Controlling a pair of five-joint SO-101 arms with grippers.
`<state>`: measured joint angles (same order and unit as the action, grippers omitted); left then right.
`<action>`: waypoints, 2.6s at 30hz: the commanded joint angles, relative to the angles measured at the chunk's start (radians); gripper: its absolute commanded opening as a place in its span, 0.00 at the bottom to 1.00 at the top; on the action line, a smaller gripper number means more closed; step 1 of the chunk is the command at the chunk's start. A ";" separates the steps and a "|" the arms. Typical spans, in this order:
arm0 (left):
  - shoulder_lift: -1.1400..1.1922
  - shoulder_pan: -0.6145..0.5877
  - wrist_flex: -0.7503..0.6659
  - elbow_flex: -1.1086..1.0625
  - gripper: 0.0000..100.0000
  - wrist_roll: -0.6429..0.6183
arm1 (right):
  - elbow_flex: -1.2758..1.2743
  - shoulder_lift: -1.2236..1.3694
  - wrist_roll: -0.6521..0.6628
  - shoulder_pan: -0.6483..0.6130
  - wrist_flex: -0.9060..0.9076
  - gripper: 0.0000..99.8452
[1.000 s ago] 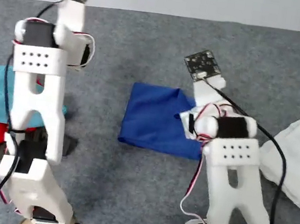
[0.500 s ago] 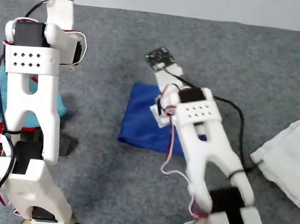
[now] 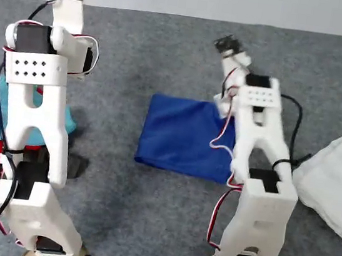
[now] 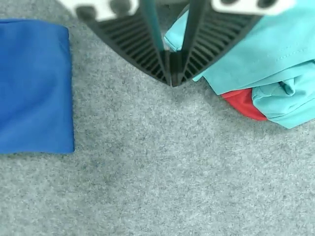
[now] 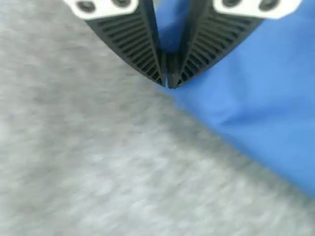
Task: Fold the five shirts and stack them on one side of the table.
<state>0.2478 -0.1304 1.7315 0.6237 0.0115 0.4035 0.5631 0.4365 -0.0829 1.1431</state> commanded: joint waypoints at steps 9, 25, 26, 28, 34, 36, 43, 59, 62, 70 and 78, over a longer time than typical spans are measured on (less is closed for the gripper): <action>-0.057 0.006 -0.037 -0.068 0.01 -0.009 | 0.293 0.015 -0.018 -0.171 0.383 0.01; -0.060 0.006 -0.031 -0.068 0.01 -0.009 | 0.301 0.245 -0.020 0.048 0.154 0.01; -0.058 0.006 -0.031 -0.068 0.01 -0.009 | 0.316 0.232 -0.021 0.031 0.170 0.01; -0.058 0.006 -0.031 -0.068 0.01 -0.009 | 0.351 0.209 -0.023 -0.005 0.200 0.01; -0.063 0.006 -0.029 -0.068 0.01 -0.009 | 0.414 0.125 -0.025 -0.096 0.361 0.01; -0.064 0.005 -0.025 -0.067 0.01 -0.009 | 0.422 0.093 -0.026 -0.124 0.438 0.01; -0.064 -0.003 0.011 -0.067 0.01 -0.009 | 0.410 0.051 -0.029 -0.274 0.656 0.01; -0.064 -0.167 -0.008 -0.061 0.01 -0.009 | 0.253 0.216 -0.098 -0.496 0.611 0.01; -0.064 -0.178 -0.006 -0.061 0.01 -0.009 | 0.304 0.208 -0.098 -0.495 0.618 0.01; -0.066 -0.187 0.023 -0.053 0.01 -0.011 | 0.361 -0.021 -0.160 -0.492 0.653 0.01; -0.149 -0.181 0.021 -0.110 0.01 -0.060 | 0.163 -0.271 -0.262 -0.384 0.653 0.01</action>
<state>0.1788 -0.3145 1.7300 0.5271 -0.0345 0.6091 0.4173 0.2125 -0.5340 1.7538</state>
